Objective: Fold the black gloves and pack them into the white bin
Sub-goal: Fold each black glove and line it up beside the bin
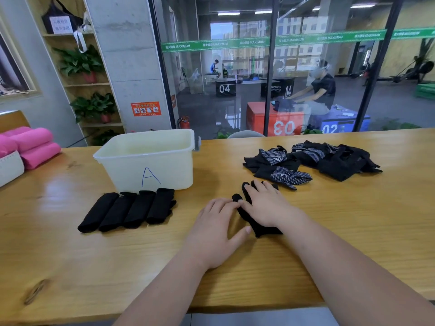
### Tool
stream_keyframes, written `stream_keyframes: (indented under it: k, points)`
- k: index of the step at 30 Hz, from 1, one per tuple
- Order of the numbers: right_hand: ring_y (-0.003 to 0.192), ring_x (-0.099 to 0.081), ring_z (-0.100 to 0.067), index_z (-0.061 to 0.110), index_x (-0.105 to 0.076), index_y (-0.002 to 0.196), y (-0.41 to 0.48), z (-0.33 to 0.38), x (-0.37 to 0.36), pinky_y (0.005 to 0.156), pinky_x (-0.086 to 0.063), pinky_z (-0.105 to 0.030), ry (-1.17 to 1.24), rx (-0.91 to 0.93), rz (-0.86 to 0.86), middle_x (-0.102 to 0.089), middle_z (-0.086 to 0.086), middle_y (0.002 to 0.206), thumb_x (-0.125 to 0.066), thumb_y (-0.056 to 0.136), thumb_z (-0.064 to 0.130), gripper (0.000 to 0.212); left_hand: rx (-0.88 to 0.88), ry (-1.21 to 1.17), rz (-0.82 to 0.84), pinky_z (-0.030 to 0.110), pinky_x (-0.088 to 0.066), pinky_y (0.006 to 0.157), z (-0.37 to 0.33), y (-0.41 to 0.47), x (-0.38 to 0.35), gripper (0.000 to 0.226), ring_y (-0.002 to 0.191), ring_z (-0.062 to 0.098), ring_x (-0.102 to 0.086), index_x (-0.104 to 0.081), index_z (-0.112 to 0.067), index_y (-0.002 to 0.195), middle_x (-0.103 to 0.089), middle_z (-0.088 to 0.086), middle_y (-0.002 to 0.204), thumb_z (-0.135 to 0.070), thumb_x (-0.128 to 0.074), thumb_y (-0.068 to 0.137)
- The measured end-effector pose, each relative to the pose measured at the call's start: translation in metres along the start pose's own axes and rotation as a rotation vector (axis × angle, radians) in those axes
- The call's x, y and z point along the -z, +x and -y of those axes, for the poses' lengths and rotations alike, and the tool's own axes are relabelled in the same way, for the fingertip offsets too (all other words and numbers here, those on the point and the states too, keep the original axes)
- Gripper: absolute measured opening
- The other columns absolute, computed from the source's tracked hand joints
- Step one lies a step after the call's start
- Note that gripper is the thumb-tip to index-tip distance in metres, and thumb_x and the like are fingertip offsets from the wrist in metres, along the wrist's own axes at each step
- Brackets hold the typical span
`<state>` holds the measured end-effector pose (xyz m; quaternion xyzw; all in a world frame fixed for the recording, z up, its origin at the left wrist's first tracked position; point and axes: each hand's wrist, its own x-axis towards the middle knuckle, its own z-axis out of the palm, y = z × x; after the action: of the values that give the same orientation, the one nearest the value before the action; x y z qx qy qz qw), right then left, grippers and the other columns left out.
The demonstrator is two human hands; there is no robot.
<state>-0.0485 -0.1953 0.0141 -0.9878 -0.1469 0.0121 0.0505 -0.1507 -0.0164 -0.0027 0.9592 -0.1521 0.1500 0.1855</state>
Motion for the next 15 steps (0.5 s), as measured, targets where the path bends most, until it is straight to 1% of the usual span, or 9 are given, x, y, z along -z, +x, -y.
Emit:
stream_keyframes:
  k: [2, 4, 8, 12, 15]
  points:
    - [0.162, 0.002, -0.032, 0.027, -0.013, 0.168, 0.002, 0.003, -0.004, 0.13, -0.009, -0.052, -0.002, -0.018, -0.02, -0.001, -0.007, 0.176, -0.019, 0.106, 0.067, 0.074, 0.015, -0.015, -0.026, 0.035, -0.029, 0.125, 0.001, 0.001, -0.001, 0.06, 0.149, 0.006, -0.025, -0.043, -0.03, 0.155, -0.04, -0.014, 0.157, -0.062, -0.044, 0.104]
    - [0.162, 0.006, -0.031, 0.033, -0.006, 0.168, 0.004, 0.005, -0.011, 0.13, -0.004, -0.053, -0.004, -0.039, 0.003, 0.003, -0.004, 0.177, -0.012, 0.103, 0.073, 0.077, 0.034, -0.037, -0.048, 0.034, -0.029, 0.124, 0.0, 0.001, 0.001, 0.053, 0.148, 0.006, -0.027, -0.045, -0.03, 0.153, -0.042, -0.013, 0.155, -0.056, -0.04, 0.107]
    - [0.162, 0.007, -0.034, 0.041, -0.003, 0.167, 0.014, 0.007, -0.008, 0.128, -0.001, -0.06, -0.02, -0.056, 0.027, 0.006, 0.002, 0.177, -0.008, 0.095, 0.083, 0.084, 0.081, -0.072, -0.074, 0.031, -0.029, 0.123, 0.001, 0.003, 0.002, 0.047, 0.146, 0.008, -0.03, -0.047, -0.029, 0.151, -0.045, -0.011, 0.153, -0.05, -0.036, 0.11]
    - [0.161, 0.01, -0.033, 0.041, 0.001, 0.166, 0.009, 0.014, -0.012, 0.127, 0.002, -0.063, -0.023, -0.049, 0.046, 0.01, 0.003, 0.176, -0.008, 0.096, 0.081, 0.081, 0.098, -0.055, -0.093, 0.035, -0.032, 0.121, 0.002, 0.002, 0.001, 0.044, 0.143, 0.009, -0.034, -0.052, -0.028, 0.146, -0.049, -0.011, 0.149, -0.048, -0.036, 0.11]
    - [0.161, 0.013, -0.033, 0.042, 0.002, 0.166, -0.007, 0.022, -0.017, 0.127, 0.005, -0.061, -0.016, -0.028, 0.045, 0.012, 0.003, 0.176, -0.012, 0.1, 0.076, 0.076, 0.104, -0.04, -0.095, 0.036, -0.037, 0.116, 0.002, 0.003, 0.001, 0.038, 0.136, 0.009, -0.039, -0.057, -0.028, 0.137, -0.054, -0.013, 0.139, -0.046, -0.037, 0.109]
